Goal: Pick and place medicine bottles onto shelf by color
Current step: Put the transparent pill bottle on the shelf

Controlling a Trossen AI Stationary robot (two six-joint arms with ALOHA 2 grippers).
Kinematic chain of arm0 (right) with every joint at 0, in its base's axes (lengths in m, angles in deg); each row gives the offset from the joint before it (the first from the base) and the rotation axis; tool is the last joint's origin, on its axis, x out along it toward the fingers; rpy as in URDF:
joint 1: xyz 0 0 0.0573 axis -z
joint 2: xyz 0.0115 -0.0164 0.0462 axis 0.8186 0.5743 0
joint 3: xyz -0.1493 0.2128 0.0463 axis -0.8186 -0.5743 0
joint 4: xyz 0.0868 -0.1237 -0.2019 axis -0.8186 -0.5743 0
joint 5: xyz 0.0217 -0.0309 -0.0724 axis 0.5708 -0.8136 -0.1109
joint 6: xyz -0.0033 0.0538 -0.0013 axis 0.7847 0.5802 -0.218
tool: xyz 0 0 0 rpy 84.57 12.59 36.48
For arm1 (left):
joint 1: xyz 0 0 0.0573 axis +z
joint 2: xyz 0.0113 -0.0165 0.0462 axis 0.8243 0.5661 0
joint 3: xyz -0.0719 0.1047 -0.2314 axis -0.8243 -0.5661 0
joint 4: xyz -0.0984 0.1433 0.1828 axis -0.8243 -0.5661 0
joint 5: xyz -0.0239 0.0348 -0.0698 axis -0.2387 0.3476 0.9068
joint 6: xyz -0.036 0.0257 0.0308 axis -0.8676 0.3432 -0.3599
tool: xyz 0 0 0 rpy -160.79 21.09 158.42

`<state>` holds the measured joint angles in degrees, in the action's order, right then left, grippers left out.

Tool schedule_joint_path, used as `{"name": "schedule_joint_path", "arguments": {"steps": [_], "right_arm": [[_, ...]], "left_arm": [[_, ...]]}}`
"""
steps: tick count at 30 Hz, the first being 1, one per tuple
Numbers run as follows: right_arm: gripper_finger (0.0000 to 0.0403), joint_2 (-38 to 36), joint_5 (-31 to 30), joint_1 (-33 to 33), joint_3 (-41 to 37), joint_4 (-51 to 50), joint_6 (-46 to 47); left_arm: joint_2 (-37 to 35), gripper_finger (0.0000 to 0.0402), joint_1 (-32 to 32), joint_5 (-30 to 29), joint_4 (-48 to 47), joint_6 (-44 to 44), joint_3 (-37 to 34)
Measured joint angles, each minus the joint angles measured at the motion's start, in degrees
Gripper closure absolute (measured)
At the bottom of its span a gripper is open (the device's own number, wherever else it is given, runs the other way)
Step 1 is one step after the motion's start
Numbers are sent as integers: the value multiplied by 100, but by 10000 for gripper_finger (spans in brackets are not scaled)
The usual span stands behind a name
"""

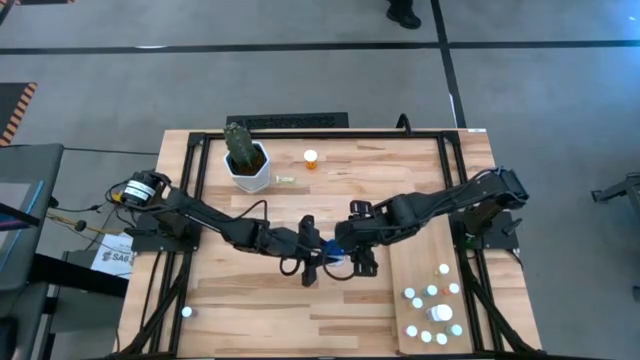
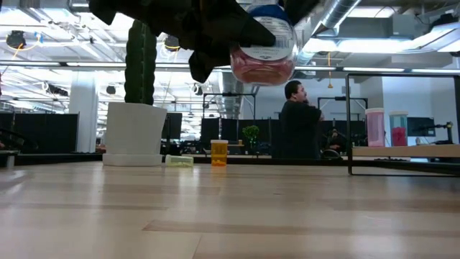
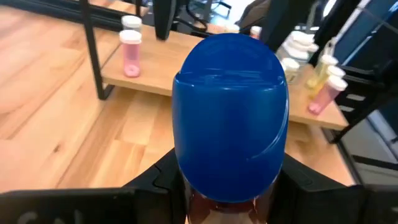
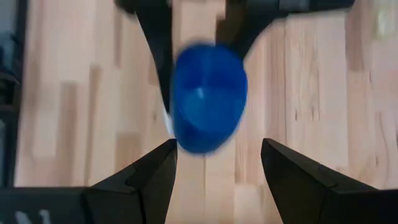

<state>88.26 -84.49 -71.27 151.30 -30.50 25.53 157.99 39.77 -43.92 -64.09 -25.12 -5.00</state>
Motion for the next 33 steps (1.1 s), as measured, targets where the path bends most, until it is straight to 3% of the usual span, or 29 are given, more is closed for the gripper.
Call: {"name": "schedule_joint_path", "arguments": {"steps": [8,19,28,33], "right_arm": [[148,35,-4,1,8,815,-254],[150,36,17,121,4,1038,-313],[223,17,93,164,17,831,-182],[226,-8,121,175,17,763,-174]], "left_arm": [[0,276,-10,-147,417,364,0],[-2,276,-112,-496,708,1005,7],[0,276,-109,-512,867,1157,-3],[0,275,-83,-465,878,1028,-4]]}}
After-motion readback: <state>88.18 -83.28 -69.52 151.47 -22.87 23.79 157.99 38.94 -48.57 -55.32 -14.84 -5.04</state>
